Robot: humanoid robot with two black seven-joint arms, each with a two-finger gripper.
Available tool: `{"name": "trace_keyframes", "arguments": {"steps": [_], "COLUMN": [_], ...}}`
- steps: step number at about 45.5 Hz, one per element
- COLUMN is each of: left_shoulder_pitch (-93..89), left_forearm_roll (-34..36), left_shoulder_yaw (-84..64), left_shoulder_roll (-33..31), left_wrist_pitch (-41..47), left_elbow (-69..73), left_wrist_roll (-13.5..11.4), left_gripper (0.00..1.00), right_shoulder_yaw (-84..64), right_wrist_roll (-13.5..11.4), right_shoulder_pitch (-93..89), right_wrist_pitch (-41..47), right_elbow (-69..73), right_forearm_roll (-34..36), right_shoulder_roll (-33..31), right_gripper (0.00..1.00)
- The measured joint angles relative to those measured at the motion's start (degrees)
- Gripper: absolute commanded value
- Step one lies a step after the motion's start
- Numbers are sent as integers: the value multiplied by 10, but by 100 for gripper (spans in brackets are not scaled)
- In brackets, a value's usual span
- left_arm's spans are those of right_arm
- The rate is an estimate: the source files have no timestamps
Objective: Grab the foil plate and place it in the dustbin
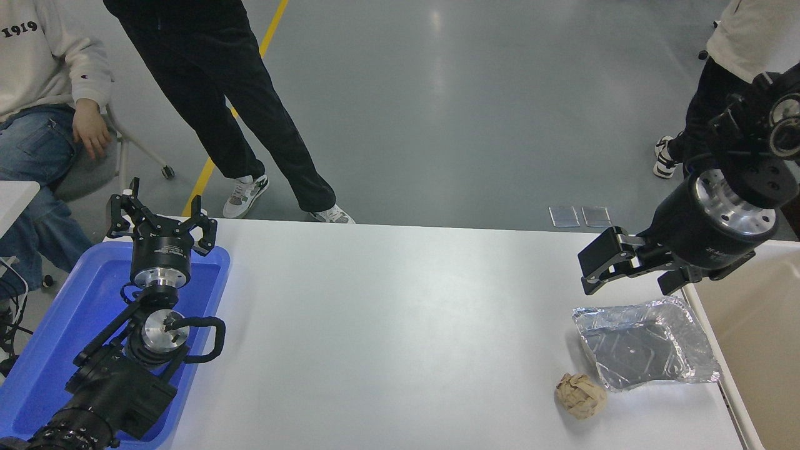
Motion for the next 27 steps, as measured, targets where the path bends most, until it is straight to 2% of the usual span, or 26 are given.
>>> {"name": "trace_keyframes", "arguments": {"steps": [27], "left_shoulder_pitch": [0], "left_forearm_roll": [0], "left_shoulder_yaw": [0], "left_shoulder_roll": [0], "left_wrist_pitch": [0], "left_elbow": [0], "left_wrist_roll": [0], "left_gripper": [99], "right_shoulder_yaw": [1], "right_wrist_roll": [1], "right_shoulder_pitch": [1], "right_wrist_pitch": [0], "right_elbow": [0], "right_forearm_roll": [-1], "right_shoulder_roll": [-2], "right_gripper": [100]}}
